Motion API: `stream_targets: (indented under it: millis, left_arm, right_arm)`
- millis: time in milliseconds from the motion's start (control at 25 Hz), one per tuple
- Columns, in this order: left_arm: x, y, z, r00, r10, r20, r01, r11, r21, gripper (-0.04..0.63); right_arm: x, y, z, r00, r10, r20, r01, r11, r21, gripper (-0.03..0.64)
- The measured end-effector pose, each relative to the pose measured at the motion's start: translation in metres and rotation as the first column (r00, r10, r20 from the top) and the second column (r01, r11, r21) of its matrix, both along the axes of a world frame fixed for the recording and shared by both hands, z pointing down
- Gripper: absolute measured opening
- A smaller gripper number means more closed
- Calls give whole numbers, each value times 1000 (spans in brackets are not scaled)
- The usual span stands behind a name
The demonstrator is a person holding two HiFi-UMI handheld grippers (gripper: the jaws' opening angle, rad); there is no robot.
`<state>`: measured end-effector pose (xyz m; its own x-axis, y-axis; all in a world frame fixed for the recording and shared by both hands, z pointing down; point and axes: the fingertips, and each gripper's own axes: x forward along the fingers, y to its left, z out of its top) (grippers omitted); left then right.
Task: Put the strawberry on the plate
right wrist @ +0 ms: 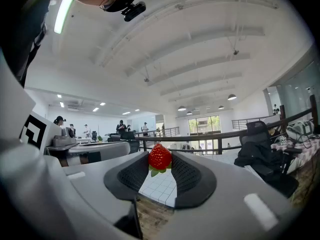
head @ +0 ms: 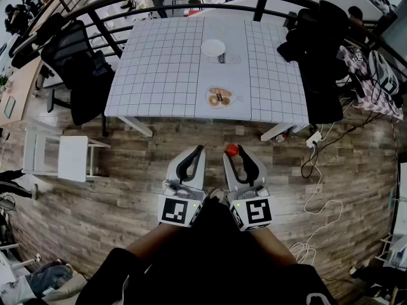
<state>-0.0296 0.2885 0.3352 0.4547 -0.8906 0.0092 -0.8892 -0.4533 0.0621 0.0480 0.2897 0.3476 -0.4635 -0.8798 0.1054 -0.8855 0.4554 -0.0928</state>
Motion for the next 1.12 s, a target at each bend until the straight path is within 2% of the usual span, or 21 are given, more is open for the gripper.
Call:
stream_targets:
  millis: [120,520,720,1120]
  left_arm:
    - [0,-1,-1,999,14,-42,-12,999,31,8]
    - [2,4,3,999,-47,-7,47,997,55,8]
    - [14,5,19,999,-27,23,27,1000,5,8]
    - [15,-5,23,999,-29,32,29,1000,8,8]
  right_arm:
    - [5,2,-1,1000,-4,5,4,1000,-2,140]
    - [34,14,18,1000,-4,11,4,999,-32,143]
    - [48,19,18,1000,3,8,-3,1000,-23,143]
    - [59,7,21,1000,16,16,-16,1000,-20,143]
